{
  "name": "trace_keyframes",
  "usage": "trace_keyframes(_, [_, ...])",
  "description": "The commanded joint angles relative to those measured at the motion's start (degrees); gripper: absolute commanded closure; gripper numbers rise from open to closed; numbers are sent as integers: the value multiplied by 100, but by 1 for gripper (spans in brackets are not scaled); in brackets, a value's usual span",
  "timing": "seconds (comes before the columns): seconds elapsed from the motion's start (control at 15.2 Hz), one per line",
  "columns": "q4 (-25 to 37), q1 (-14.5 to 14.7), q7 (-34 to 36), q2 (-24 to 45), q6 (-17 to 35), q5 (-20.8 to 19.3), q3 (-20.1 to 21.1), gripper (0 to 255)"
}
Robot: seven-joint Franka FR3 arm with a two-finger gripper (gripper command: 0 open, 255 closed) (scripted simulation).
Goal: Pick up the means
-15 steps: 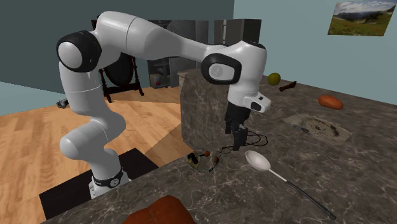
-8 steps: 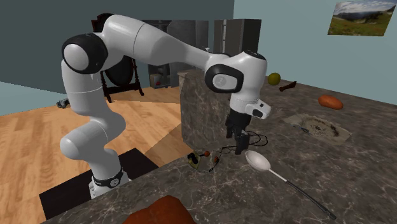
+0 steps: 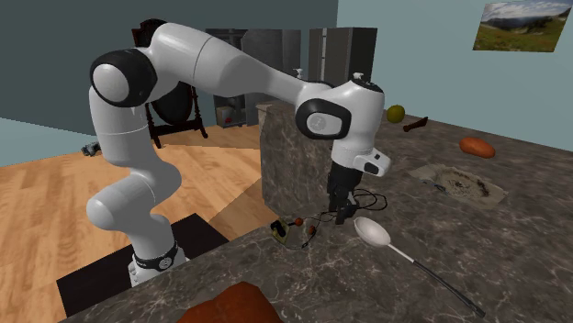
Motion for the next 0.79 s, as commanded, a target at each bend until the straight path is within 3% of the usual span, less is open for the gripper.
trace_keyframes(0.0, [-9,3,-1,13,-1,3,4,255])
trace_keyframes(0.26, [-6,7,4,11,-5,4,6,255])
trace_keyframes(0.73, [416,-1,12,-93,-527,26,0,255])
